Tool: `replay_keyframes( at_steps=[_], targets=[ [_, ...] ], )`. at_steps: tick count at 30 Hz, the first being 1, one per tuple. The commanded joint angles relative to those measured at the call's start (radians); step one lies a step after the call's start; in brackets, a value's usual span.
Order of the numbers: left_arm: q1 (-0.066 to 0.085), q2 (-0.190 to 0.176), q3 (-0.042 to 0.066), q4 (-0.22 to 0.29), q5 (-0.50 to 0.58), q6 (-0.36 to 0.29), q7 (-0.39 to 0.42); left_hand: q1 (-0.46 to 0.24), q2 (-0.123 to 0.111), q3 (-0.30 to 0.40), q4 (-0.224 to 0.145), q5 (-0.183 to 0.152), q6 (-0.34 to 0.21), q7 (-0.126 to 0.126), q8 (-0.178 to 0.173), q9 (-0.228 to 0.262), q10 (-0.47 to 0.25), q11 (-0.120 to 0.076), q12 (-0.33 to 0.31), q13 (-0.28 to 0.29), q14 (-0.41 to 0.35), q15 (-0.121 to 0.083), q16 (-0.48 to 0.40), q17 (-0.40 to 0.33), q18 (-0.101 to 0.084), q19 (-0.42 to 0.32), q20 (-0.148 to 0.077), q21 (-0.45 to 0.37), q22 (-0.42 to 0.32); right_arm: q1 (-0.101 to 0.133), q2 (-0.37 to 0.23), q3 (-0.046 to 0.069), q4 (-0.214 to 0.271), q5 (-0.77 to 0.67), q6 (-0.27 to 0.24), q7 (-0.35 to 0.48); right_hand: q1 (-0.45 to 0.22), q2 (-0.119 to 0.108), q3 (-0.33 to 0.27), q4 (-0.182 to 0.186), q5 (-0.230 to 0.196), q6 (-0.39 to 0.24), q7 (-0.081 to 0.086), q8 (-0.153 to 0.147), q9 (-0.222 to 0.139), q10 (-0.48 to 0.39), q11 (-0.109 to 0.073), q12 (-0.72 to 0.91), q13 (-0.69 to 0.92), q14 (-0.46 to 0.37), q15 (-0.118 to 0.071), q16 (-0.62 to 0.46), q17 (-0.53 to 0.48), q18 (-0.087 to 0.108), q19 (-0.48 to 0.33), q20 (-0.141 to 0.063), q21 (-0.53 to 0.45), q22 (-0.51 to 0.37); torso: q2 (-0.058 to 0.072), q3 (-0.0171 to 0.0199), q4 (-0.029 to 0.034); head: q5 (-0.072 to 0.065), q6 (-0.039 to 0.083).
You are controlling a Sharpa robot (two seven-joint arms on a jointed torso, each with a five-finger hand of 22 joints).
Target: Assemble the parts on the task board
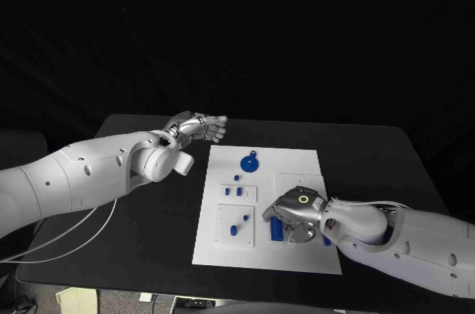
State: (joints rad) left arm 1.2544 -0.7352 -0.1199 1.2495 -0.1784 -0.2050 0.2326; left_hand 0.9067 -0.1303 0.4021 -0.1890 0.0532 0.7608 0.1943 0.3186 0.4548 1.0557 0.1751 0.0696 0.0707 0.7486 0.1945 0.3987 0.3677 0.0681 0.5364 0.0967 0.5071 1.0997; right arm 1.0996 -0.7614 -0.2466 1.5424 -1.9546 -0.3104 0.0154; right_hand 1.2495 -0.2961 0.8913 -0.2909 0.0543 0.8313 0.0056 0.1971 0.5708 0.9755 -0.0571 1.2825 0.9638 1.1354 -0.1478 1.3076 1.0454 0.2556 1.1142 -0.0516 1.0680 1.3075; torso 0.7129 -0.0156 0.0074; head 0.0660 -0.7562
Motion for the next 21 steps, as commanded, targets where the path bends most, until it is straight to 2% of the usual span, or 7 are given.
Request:
replay_keyframes(
  at_steps=[1,7,11,15,17,19,21],
  targets=[
    [0.001,0.001,0.0,0.002,-0.006,0.013,0.005,0.0,0.008,-0.006,-0.001,-0.003,-0.002,0.001,0.004,-0.001,-0.007,0.002,-0.001,-0.001,0.005,0.004,-0.006,0.001,0.01,-0.006,0.001,-0.006,0.001,0.0,-0.006,0.0,0.003,0.012,-0.016,0.008,0.009,-0.002,-0.003,0.0,-0.005,-0.009,0.003,-0.001,-0.001,-0.008,0.0,0.004,-0.002,-0.01,-0.001,-0.005,0.001,0.006,-0.008,0.001,-0.005,0.007,0.0,-0.0001,-0.0001,0.0,0.0],
    [0.001,0.001,0.0,-0.002,-0.006,0.012,0.006,0.001,0.008,-0.006,-0.001,-0.003,-0.002,0.001,0.004,-0.001,-0.007,0.003,-0.001,-0.001,0.006,0.004,-0.006,0.001,0.01,-0.006,0.001,-0.006,0.001,0.004,-0.033,0.0,0.022,0.051,-0.052,0.016,0.01,-0.002,0.003,0.0,-0.005,-0.01,0.013,0.001,0.0,-0.008,-0.001,0.008,-0.004,-0.01,-0.002,-0.004,0.001,0.006,-0.007,0.001,-0.005,0.007,0.0,0.0005,0.0,0.0,0.003],
    [0.001,0.003,0.0,-0.006,-0.006,0.013,0.008,0.001,0.008,-0.006,-0.001,-0.003,-0.002,0.001,0.004,-0.001,-0.007,0.003,-0.001,-0.001,0.006,0.003,-0.006,0.001,0.01,-0.006,0.001,-0.006,0.002,0.023,-0.056,0.0,0.044,0.127,-0.083,0.032,0.008,-0.003,0.004,0.0,-0.005,-0.014,0.015,0.001,-0.001,-0.007,-0.002,0.009,-0.005,-0.009,-0.002,-0.004,0.001,0.006,-0.007,0.001,-0.005,0.007,0.0,0.0004,-0.0003,-0.003,0.007],
    [0.0,0.005,0.0,-0.01,-0.006,0.013,0.01,0.001,0.008,-0.006,-0.002,-0.003,-0.002,0.001,0.004,-0.001,-0.007,0.003,-0.001,-0.001,0.006,0.003,-0.006,0.001,0.01,-0.006,0.001,-0.006,0.002,0.049,-0.097,0.0,0.069,0.203,-0.085,0.034,-0.014,-0.004,-0.007,0.0,-0.005,-0.018,0.029,0.002,-0.001,-0.006,-0.002,0.012,-0.007,-0.008,-0.003,-0.003,0.001,0.006,-0.006,0.002,-0.003,0.008,0.0,0.0007,-0.0004,-0.006,0.009],
    [0.0,0.005,0.0,-0.011,-0.006,0.013,0.01,0.001,0.008,-0.006,-0.002,-0.003,-0.001,0.001,0.005,-0.001,-0.007,0.003,-0.001,-0.001,0.006,0.003,-0.006,0.001,0.01,-0.006,0.001,-0.006,0.002,0.071,-0.121,0.004,0.071,0.313,-0.063,0.029,-0.071,-0.005,-0.064,-0.003,-0.005,-0.025,0.056,0.002,-0.001,-0.005,0.012,0.015,-0.008,-0.006,-0.001,-0.001,0.002,0.006,-0.005,0.002,0.003,0.012,-0.001,0.0007,-0.0003,-0.011,0.011],
    [0.0,0.007,0.0,-0.012,-0.006,0.015,0.01,0.001,0.008,-0.006,-0.002,-0.003,-0.001,0.001,0.005,-0.001,-0.007,0.003,-0.001,-0.001,0.006,0.003,-0.006,0.001,0.01,-0.006,0.001,-0.006,0.002,0.089,-0.14,0.006,0.068,0.389,-0.03,0.002,-0.102,-0.004,-0.097,-0.004,-0.007,-0.017,0.081,0.008,0.001,-0.003,0.032,0.018,-0.009,-0.004,0.016,0.0,0.002,0.006,-0.003,0.001,0.005,0.012,-0.001,0.0006,-0.0009,-0.015,0.012],
    [0.0,0.007,0.0,-0.011,-0.006,0.014,0.01,0.001,0.009,-0.006,-0.002,-0.003,-0.001,0.001,0.005,-0.001,-0.007,0.003,-0.001,-0.001,0.006,0.003,-0.005,0.002,0.01,-0.006,0.001,-0.006,0.002,0.105,-0.159,0.009,0.066,0.452,0.053,-0.071,-0.149,-0.002,-0.139,0.004,-0.006,0.008,0.104,0.024,0.007,0.0,0.055,0.022,-0.011,0.002,0.039,0.003,0.003,0.006,0.004,0.0,0.007,0.01,-0.002,-0.001,-0.0016,-0.019,0.014]
  ],
)
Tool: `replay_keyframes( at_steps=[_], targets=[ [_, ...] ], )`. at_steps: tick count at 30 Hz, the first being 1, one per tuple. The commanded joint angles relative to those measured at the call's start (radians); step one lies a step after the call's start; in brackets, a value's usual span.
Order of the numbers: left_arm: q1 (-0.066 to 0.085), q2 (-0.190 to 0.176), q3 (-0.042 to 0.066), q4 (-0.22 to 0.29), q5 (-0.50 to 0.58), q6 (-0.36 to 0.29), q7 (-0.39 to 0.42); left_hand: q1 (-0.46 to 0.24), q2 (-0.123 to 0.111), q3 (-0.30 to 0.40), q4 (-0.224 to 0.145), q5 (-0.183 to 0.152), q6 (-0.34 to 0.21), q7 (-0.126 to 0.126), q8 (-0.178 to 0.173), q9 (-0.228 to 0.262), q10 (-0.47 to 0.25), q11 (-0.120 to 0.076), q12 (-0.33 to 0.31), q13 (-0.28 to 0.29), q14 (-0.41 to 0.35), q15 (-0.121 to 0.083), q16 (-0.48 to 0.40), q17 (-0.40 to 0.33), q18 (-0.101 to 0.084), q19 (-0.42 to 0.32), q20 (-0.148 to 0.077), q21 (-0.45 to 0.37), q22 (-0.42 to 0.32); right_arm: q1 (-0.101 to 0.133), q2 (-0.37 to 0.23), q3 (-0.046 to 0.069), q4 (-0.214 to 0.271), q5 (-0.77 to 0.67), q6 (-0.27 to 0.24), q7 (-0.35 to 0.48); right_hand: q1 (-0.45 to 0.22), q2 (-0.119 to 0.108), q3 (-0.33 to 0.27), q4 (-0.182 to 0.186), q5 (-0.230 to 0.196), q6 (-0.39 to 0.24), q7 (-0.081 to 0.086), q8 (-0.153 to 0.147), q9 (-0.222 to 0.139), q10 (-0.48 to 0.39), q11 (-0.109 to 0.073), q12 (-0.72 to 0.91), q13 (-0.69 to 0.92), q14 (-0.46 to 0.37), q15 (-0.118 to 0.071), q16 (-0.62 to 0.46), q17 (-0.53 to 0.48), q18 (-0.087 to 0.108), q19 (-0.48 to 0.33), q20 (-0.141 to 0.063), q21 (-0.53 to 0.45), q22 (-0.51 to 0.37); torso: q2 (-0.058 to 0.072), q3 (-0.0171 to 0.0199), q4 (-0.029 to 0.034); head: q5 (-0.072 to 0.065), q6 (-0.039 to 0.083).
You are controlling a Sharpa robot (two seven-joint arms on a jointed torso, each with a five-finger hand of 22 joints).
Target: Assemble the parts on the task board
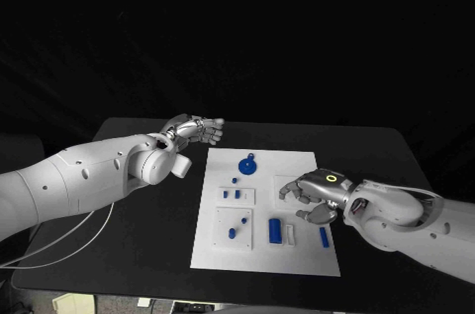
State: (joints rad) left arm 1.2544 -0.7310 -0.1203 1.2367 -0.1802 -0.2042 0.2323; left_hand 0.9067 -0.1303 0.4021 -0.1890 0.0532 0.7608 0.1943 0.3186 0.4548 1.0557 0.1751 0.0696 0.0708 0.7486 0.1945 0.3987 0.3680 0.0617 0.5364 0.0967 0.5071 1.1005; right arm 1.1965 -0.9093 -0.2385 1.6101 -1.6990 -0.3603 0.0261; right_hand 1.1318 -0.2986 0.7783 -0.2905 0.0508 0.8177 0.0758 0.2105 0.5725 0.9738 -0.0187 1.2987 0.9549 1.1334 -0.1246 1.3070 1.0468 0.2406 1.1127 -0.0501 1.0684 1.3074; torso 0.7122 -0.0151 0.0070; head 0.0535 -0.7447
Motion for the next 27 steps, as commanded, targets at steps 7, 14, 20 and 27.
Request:
replay_keyframes(
  at_steps=[7,14,20,27],
  targets=[
    [0.001,-0.003,0.0,0.007,-0.015,0.009,0.006,-0.001,0.01,-0.007,-0.001,-0.003,0.006,-0.003,0.01,0.0,-0.002,0.0,0.002,0.0,0.016,0.001,-0.001,0.004,0.016,-0.004,0.0,-0.007,0.004,0.027,-0.052,0.004,-0.028,0.517,0.318,-0.253,-0.172,0.013,-0.092,0.066,0.0,0.125,0.055,0.071,0.037,-0.023,0.04,0.002,-0.013,-0.015,0.041,-0.015,-0.006,0.021,-0.016,0.012,-0.022,-0.004,-0.001,-0.0016,-0.0013,-0.029,0.014],
    [0.001,-0.016,-0.001,0.01,-0.015,0.005,0.011,-0.003,0.009,-0.009,-0.001,-0.003,0.011,-0.005,0.013,0.001,0.005,-0.003,0.005,0.001,0.023,-0.003,0.002,0.007,0.016,0.0,-0.003,-0.006,0.007,0.026,-0.092,0.003,-0.014,0.682,0.379,-0.519,-0.257,0.046,-0.072,0.235,-0.002,0.15,0.031,0.085,0.063,0.062,0.015,0.013,-0.036,0.076,0.014,-0.011,-0.025,0.021,0.073,-0.014,-0.003,-0.022,0.0,0.0007,-0.0013,-0.056,0.013],
    [0.001,-0.023,-0.001,0.012,-0.015,0.001,0.011,-0.004,0.009,-0.009,-0.001,-0.003,0.012,-0.005,0.013,0.0,0.01,-0.004,0.006,0.002,0.025,-0.004,0.002,0.008,0.015,0.002,-0.005,-0.005,0.009,0.024,-0.108,0.001,0.023,0.652,0.391,-0.572,-0.277,0.052,-0.044,0.251,-0.002,0.185,0.016,0.101,0.078,0.097,0.0,0.009,-0.041,0.107,0.002,-0.018,-0.03,0.021,0.096,-0.024,0.004,-0.026,0.0,0.0004,-0.0019,-0.069,0.004],
    [0.001,-0.027,-0.003,0.016,-0.015,0.001,0.013,-0.007,0.008,-0.011,-0.001,-0.003,0.014,-0.006,0.014,-0.001,0.036,-0.016,0.017,0.006,0.055,-0.016,0.02,0.018,0.013,0.011,-0.012,-0.002,0.016,0.021,-0.108,0.001,0.045,0.541,0.378,-0.605,-0.302,0.069,-0.037,0.255,-0.002,0.223,0.003,0.114,0.088,0.129,-0.013,0.003,-0.045,0.127,-0.007,-0.029,-0.036,0.021,0.106,-0.017,0.006,-0.031,0.0,0.001,-0.0016,-0.087,-0.005]
  ],
)
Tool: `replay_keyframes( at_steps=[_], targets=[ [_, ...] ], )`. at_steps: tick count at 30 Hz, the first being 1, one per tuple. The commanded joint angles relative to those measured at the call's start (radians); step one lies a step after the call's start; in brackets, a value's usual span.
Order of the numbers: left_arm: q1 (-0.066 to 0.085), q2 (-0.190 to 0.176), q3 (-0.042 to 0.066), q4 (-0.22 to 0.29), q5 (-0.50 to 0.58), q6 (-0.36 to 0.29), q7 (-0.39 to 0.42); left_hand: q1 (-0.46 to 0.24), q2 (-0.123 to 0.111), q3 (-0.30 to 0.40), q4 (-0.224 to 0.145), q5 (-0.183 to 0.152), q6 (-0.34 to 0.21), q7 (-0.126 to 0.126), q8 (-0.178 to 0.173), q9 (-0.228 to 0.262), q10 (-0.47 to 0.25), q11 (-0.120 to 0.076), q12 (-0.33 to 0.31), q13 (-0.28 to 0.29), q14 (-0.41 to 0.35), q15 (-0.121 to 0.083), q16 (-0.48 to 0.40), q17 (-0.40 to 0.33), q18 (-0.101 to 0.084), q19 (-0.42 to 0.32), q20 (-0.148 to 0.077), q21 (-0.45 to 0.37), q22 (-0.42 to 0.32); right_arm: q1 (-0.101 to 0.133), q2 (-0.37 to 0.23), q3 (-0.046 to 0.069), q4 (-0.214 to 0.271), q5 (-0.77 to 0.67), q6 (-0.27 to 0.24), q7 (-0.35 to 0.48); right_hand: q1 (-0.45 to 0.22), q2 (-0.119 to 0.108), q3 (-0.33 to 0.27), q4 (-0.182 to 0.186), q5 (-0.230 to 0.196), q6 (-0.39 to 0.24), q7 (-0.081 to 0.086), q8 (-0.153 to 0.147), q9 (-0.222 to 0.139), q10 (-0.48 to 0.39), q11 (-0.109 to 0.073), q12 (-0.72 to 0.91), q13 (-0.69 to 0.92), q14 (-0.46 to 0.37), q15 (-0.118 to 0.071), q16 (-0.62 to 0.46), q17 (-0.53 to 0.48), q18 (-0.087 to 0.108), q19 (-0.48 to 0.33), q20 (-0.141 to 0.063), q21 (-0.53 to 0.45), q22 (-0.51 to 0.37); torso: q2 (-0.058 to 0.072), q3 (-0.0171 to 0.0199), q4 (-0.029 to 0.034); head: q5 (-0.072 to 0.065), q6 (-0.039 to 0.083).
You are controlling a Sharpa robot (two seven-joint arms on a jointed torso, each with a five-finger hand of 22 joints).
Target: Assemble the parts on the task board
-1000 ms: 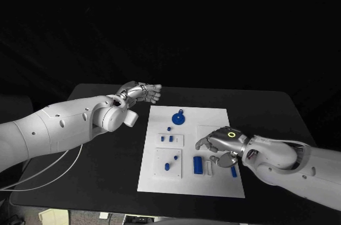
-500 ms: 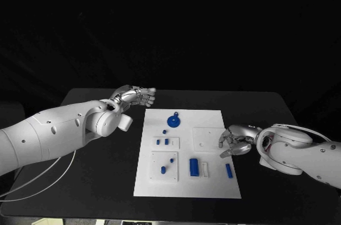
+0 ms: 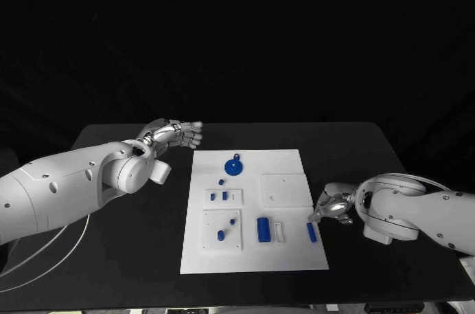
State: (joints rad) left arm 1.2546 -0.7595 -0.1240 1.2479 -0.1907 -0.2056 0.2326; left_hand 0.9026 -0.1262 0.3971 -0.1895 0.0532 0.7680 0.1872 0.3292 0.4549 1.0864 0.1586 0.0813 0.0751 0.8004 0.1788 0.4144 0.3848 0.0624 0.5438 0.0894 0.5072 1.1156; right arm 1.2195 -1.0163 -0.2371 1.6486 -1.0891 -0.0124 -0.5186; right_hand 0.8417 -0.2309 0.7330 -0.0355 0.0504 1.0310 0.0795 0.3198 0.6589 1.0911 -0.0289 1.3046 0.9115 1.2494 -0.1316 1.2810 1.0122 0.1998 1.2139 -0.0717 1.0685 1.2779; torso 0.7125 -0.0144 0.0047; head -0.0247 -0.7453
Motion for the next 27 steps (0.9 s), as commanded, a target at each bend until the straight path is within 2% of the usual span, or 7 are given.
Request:
replay_keyframes(
  at_steps=[1,3,6,10,17,21,27],
  targets=[
    [0.001,0.001,0.001,0.006,-0.005,0.002,0.012,-0.003,0.004,-0.006,-0.001,-0.003,0.006,0.001,0.003,-0.002,0.006,0.001,0.005,0.001,0.004,0.0,0.004,0.001,0.013,0.004,-0.005,-0.003,0.001,-0.002,0.0,0.0,0.006,-0.076,0.034,-0.06,-0.013,0.002,0.008,0.0,-0.001,0.011,-0.002,0.005,0.002,0.015,-0.003,-0.003,-0.002,0.013,-0.001,-0.003,-0.002,0.062,0.007,0.005,0.006,-0.001,0.0,0.0004,0.0009,-0.01,-0.004],
    [0.001,0.001,0.0,0.008,-0.005,0.003,0.012,-0.003,0.005,-0.006,-0.001,-0.003,0.006,0.001,0.003,-0.002,0.007,0.0,0.005,0.001,0.005,-0.001,0.005,0.002,0.012,0.004,-0.006,-0.002,0.002,-0.004,0.003,0.0,0.01,-0.081,0.042,-0.06,-0.03,0.013,0.004,0.006,-0.001,0.026,-0.008,0.009,0.005,0.034,-0.009,-0.003,-0.002,0.025,-0.004,-0.003,-0.002,0.062,0.018,0.008,0.012,-0.002,0.001,0.0002,0.0039,-0.015,-0.005],
    [0.001,0.001,0.0,0.008,-0.005,0.002,0.013,-0.002,0.005,-0.006,-0.001,-0.003,0.006,0.001,0.003,-0.002,0.008,0.0,0.005,0.001,0.005,-0.001,0.006,0.002,0.012,0.005,-0.006,-0.002,0.002,-0.014,0.007,0.0,0.024,-0.1,0.038,-0.059,-0.036,0.026,0.002,-0.006,-0.001,0.029,-0.01,0.003,0.004,0.055,-0.012,0.0,0.003,0.035,-0.008,-0.001,0.002,0.062,0.029,0.007,0.021,0.0,0.0,0.0,0.0025,-0.015,-0.006],
    [0.001,0.001,0.0,0.009,-0.005,0.003,0.013,-0.002,0.005,-0.007,-0.001,-0.003,0.006,0.001,0.003,-0.002,0.008,0.0,0.005,0.001,0.006,-0.001,0.006,0.002,0.012,0.005,-0.007,-0.002,0.003,-0.024,0.012,0.0,0.027,-0.129,0.029,-0.058,-0.038,0.028,0.004,-0.014,-0.001,0.03,-0.009,-0.002,0.001,0.087,-0.011,0.019,0.045,0.037,-0.008,-0.001,0.004,0.062,0.033,0.005,0.027,0.002,0.0,-0.0005,0.0023,-0.016,-0.008],
    [0.001,0.0,0.0,0.009,-0.005,0.003,0.011,-0.002,0.006,-0.007,-0.002,-0.003,0.006,0.001,0.003,-0.002,0.008,0.0,0.005,0.001,0.006,-0.002,0.006,0.003,0.011,0.006,-0.007,-0.002,0.003,-0.035,0.017,-0.002,0.036,-0.168,0.011,-0.058,-0.026,0.025,0.012,-0.039,-0.001,0.032,-0.008,-0.01,-0.004,0.097,-0.009,0.022,0.059,0.039,-0.006,-0.002,0.008,0.062,0.034,0.002,0.032,0.003,0.001,-0.001,0.0041,-0.015,-0.01],
    [0.001,-0.001,0.0,0.009,-0.005,0.003,0.01,-0.002,0.006,-0.007,-0.003,-0.003,0.006,0.002,0.003,-0.003,0.008,0.0,0.004,0.0,0.01,-0.004,0.009,0.004,0.011,0.01,-0.01,0.0,0.005,-0.043,0.021,-0.002,0.038,-0.189,0.002,-0.058,-0.018,0.015,0.017,-0.05,-0.001,0.032,-0.006,-0.014,-0.006,0.099,-0.008,0.02,0.062,0.04,-0.005,-0.003,0.009,0.062,0.034,0.001,0.033,0.003,0.001,-0.0012,0.0027,-0.012,-0.011],
    [0.001,-0.001,0.0,0.01,-0.005,0.004,0.01,-0.002,0.007,-0.007,-0.003,-0.003,0.006,0.002,0.003,-0.003,0.008,0.001,0.003,0.0,0.011,-0.004,0.01,0.005,0.011,0.012,-0.011,0.001,0.006,-0.057,0.029,-0.004,0.028,-0.244,-0.006,-0.063,-0.007,0.007,0.021,-0.06,-0.001,0.032,-0.005,-0.018,-0.007,0.105,-0.007,0.02,0.07,0.042,-0.004,-0.004,0.011,0.062,0.036,0.001,0.035,0.002,0.0,-0.0011,0.0039,-0.011,-0.012]
  ],
)
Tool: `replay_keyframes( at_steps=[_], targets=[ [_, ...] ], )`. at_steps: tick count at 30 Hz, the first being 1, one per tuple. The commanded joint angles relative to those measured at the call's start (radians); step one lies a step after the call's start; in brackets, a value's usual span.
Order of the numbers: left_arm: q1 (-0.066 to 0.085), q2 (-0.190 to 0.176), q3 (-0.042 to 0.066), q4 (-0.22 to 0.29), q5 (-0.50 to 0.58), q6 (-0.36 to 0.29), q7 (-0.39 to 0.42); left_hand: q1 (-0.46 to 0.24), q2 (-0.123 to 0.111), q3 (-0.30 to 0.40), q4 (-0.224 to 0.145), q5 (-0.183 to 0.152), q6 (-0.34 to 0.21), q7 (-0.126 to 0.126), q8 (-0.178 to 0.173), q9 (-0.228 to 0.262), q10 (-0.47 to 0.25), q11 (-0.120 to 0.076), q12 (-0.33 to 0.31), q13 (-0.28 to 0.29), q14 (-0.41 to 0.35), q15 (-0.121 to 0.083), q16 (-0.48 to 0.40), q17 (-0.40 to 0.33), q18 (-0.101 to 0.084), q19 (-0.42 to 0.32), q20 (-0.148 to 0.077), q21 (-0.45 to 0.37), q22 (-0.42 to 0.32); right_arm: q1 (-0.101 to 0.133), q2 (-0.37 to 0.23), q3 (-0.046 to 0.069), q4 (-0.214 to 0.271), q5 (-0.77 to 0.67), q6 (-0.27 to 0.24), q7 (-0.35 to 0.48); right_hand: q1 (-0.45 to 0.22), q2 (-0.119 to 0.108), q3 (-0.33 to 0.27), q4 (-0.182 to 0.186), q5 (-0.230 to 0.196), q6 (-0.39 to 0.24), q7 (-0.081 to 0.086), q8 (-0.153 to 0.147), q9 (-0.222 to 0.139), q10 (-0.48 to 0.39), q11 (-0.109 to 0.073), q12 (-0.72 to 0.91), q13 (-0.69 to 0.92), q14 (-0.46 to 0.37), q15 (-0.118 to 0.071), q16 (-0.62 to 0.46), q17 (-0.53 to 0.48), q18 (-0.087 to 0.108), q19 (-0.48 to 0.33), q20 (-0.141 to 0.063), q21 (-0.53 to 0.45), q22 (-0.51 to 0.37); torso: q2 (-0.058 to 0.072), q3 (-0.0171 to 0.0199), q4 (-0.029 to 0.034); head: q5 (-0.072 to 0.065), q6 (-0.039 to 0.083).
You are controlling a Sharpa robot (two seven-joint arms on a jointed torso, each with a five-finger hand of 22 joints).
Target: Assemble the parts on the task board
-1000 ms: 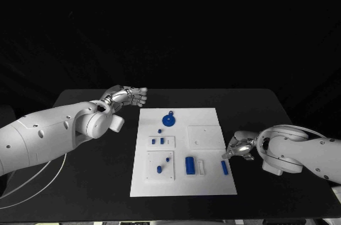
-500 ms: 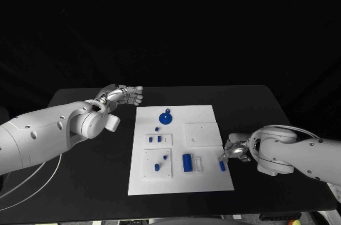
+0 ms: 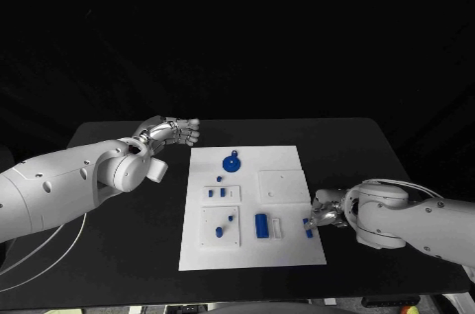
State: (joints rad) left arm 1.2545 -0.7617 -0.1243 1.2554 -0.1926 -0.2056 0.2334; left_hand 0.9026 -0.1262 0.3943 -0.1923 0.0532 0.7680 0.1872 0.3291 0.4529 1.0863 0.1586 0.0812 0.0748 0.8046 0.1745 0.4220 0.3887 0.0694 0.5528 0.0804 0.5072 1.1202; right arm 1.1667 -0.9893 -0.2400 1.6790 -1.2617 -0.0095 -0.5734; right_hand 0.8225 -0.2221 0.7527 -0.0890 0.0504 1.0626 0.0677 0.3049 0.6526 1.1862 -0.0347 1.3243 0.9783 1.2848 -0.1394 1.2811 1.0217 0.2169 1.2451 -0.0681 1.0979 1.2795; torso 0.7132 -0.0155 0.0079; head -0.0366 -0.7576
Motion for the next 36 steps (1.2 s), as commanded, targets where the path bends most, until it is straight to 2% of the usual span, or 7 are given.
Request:
replay_keyframes(
  at_steps=[1,11,14,18,24,29,36],
  targets=[
    [0.001,0.001,0.001,0.003,-0.003,0.004,0.009,-0.002,0.007,-0.005,0.0,-0.003,0.006,0.002,0.003,-0.001,0.008,0.001,0.003,0.0,0.007,0.0,0.003,0.001,0.004,0.003,-0.002,0.001,0.002,-0.007,0.004,-0.001,-0.004,-0.082,-0.008,-0.008,0.013,-0.003,0.002,-0.008,-0.001,-0.001,0.007,-0.004,-0.002,0.011,-0.001,0.0,0.004,0.007,0.004,-0.004,0.002,0.045,0.005,-0.002,0.006,0.001,0.0,0.0003,0.0006,0.001,0.0],
    [0.001,0.0,0.001,0.003,-0.003,0.007,0.008,-0.002,0.007,-0.005,0.0,-0.003,0.005,0.002,0.003,-0.001,0.008,0.001,0.003,0.0,0.007,0.0,0.003,0.001,0.003,0.004,-0.003,0.001,0.002,-0.035,0.039,-0.002,-0.024,-0.165,-0.034,-0.015,0.02,-0.01,0.006,-0.012,-0.001,0.0,0.008,-0.006,-0.002,0.018,0.001,0.002,0.014,0.008,0.005,-0.005,0.003,0.045,0.007,-0.002,0.007,0.0,0.0,0.0011,0.0003,0.009,-0.003],
    [0.001,0.001,0.001,0.003,-0.003,0.007,0.008,-0.002,0.007,-0.005,0.0,-0.003,0.005,0.002,0.003,-0.001,0.008,0.001,0.003,0.0,0.007,-0.001,0.003,0.002,0.003,0.005,-0.003,0.001,0.002,-0.046,0.052,-0.002,-0.028,-0.168,-0.048,-0.015,0.01,-0.018,0.006,-0.001,-0.002,0.002,0.008,-0.007,-0.003,0.021,0.001,0.002,0.018,0.009,0.006,-0.005,0.004,0.045,0.008,-0.001,0.008,-0.001,0.001,0.0006,0.0012,0.009,-0.002],
    [0.001,-0.001,0.001,0.003,-0.003,0.008,0.005,-0.002,0.007,-0.005,0.0,-0.003,0.005,0.002,0.003,-0.002,0.008,0.001,0.003,0.0,0.007,-0.001,0.003,0.002,0.003,0.005,-0.003,0.001,0.003,-0.049,0.063,-0.002,-0.027,-0.168,-0.061,-0.014,0.005,-0.022,0.007,0.007,-0.002,0.003,0.008,-0.008,-0.003,0.022,0.001,0.0,0.019,0.01,0.006,-0.006,0.005,0.045,0.01,-0.001,0.008,-0.002,0.001,0.0008,0.0016,0.012,-0.003],
    [0.001,-0.002,0.0,0.004,-0.003,0.007,0.005,-0.003,0.007,-0.005,0.0,-0.003,0.005,0.002,0.003,-0.002,0.008,0.001,0.002,-0.001,0.007,-0.001,0.003,0.002,0.003,0.006,-0.003,0.001,0.003,-0.049,0.073,-0.002,-0.027,-0.179,-0.054,-0.011,0.007,-0.025,0.009,0.01,-0.001,0.004,0.008,-0.01,-0.003,0.023,0.0,-0.001,0.021,0.01,0.005,-0.007,0.006,0.045,0.01,-0.002,0.008,-0.003,0.0,-0.0015,0.0009,0.014,-0.001],
    [0.001,-0.004,0.0,0.007,-0.003,0.008,0.002,-0.003,0.008,-0.005,0.0,-0.003,0.005,0.002,0.003,-0.002,0.008,0.001,0.002,-0.001,0.007,-0.001,0.003,0.002,0.003,0.006,-0.004,0.001,0.003,-0.049,0.077,-0.002,-0.025,-0.239,-0.021,-0.015,0.069,-0.034,0.045,-0.029,0.0,0.001,0.008,-0.016,-0.004,0.015,0.001,-0.011,0.016,0.01,0.005,-0.01,0.008,0.045,0.007,-0.007,0.008,-0.003,0.0,-0.0011,0.0007,0.015,0.0],
    [0.001,-0.005,0.0,0.008,-0.003,0.007,0.002,-0.003,0.01,-0.005,0.0,-0.003,0.005,0.002,0.003,-0.002,0.008,0.001,0.002,-0.001,0.007,-0.001,0.004,0.002,0.003,0.006,-0.004,0.001,0.004,-0.051,0.086,-0.005,-0.023,-0.309,-0.011,-0.017,0.106,-0.035,0.06,-0.074,0.004,-0.001,0.014,-0.026,-0.011,0.012,0.007,-0.021,0.017,0.013,0.012,-0.017,0.011,0.045,0.002,-0.001,0.01,-0.003,-0.001,-0.0005,-0.0004,0.017,-0.001]
  ],
)
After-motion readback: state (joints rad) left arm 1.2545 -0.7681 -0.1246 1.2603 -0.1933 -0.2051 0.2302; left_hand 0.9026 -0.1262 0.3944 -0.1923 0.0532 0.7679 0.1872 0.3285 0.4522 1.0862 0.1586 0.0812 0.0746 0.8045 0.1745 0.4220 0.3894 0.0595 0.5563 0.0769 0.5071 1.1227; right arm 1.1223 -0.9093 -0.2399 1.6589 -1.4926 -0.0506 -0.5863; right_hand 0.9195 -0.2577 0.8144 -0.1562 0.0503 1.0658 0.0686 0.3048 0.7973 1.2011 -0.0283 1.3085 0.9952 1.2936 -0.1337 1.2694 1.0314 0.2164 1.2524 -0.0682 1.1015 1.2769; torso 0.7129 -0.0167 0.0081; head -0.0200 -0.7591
